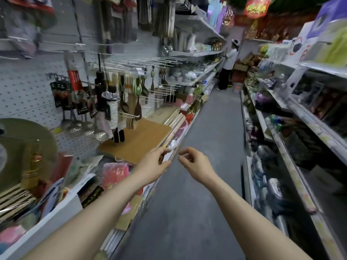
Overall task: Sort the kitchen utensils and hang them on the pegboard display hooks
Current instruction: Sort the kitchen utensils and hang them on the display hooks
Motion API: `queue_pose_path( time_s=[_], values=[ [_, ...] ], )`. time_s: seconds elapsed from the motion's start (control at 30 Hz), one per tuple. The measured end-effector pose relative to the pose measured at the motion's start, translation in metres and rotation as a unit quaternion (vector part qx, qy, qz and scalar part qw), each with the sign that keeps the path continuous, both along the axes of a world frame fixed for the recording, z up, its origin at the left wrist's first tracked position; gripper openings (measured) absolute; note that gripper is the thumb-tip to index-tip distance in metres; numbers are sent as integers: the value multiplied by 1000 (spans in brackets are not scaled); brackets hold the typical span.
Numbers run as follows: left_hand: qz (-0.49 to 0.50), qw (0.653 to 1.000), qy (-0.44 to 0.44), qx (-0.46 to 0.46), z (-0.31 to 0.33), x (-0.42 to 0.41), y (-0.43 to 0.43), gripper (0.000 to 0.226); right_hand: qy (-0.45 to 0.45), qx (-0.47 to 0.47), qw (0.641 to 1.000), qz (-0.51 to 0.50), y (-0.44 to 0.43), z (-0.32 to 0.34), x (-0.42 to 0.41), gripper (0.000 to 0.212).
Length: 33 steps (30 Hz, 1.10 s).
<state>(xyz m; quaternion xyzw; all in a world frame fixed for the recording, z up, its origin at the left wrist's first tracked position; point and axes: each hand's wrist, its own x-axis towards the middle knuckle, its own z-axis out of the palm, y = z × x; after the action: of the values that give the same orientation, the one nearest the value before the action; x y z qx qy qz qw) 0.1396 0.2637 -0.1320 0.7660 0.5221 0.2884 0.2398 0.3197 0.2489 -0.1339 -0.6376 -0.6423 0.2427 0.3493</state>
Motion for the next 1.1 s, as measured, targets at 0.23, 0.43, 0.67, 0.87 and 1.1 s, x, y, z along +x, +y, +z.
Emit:
queue_pose_path(
  time_s=[0.23,0.43,0.67,0.87,1.1],
  values=[
    [-6,1000,-19,-7,-9,15,109,39,-12,-7,1000,5,104,-7,17,11],
    [4,1000,-21,-7,-3,21,217,38,-15,-6,1000,1,209,11,31,16],
    [16,999,-31,-1,2,35,313,38,5,-4,1000,12,310,10,42,16],
    [83,996,-31,27,-4,38,385,39,17,-6,997,76,405,-4,45,16],
    [222,971,-69,55,-12,51,467,36,7,-15,984,175,519,-5,60,16]
  ],
)
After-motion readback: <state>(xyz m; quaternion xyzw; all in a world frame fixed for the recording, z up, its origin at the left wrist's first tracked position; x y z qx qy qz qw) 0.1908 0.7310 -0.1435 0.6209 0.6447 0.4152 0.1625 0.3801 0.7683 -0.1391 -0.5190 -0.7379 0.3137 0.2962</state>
